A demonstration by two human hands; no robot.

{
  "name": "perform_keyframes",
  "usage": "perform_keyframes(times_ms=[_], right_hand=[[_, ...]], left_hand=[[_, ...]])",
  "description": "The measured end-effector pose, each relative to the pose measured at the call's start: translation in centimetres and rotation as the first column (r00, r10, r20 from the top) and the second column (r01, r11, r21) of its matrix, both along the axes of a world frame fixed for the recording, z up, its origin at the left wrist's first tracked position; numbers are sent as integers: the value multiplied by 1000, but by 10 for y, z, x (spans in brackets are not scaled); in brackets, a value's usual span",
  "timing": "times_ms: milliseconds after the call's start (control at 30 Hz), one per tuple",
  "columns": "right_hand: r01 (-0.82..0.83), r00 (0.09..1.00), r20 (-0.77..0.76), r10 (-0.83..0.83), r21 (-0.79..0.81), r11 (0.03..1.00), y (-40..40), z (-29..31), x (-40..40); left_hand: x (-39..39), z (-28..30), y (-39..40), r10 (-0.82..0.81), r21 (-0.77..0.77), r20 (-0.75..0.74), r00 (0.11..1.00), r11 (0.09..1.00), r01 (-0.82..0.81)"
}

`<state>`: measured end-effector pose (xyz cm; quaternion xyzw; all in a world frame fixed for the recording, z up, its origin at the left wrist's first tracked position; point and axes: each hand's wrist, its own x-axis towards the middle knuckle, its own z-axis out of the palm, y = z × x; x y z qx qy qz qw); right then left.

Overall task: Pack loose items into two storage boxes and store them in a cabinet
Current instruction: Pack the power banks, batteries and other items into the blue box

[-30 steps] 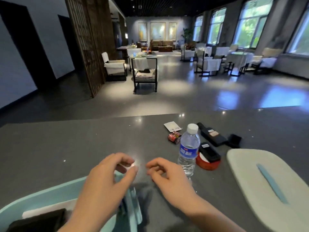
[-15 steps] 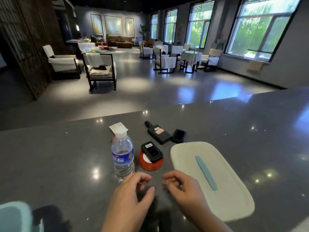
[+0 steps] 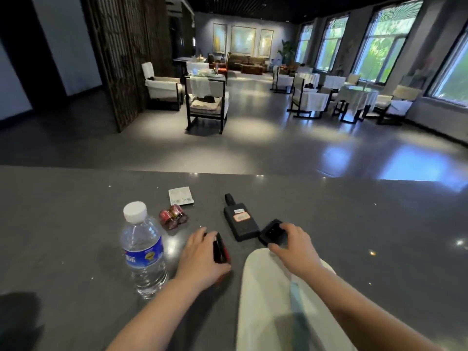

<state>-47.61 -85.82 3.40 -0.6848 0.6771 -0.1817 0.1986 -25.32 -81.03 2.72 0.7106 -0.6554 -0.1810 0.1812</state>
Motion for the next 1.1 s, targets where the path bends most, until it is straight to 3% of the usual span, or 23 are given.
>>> perform_keyframes(times_ms=[100, 200, 367, 467, 600, 733, 867, 1100], right_hand=[[-42, 991, -127, 49, 59, 997, -40, -11, -2], [-49, 972, -220, 76, 130, 990, -65, -24, -3], [-65, 967, -236, 97, 141, 988, -80, -41, -1], [-51, 977, -206, 59, 44, 998, -78, -38, 1], [-54, 998, -48, 50, -95, 994, -51, -17, 2], [-206, 975, 41, 220, -225, 952, 10, 9, 13], [-361, 916, 84, 392, -255, 897, 75, 31, 39], [-495, 809, 160, 565, -333, 803, 151, 51, 125]], left_hand=[[8, -9, -18, 3, 110, 45, 999, 994, -8], [13, -18, -25, -19, 143, -17, 1000, 990, 22], [16, -18, -25, -8, 126, -65, 998, 992, 16], [12, -12, -18, 55, 74, -44, 998, 996, -52], [6, -3, 2, 69, 16, -81, 994, 998, -68], [6, 11, 44, 21, -105, -167, 986, 994, -39], [17, 28, 102, -19, -211, -240, 971, 977, -33], [79, 49, 195, 72, -315, -144, 987, 942, -115]])
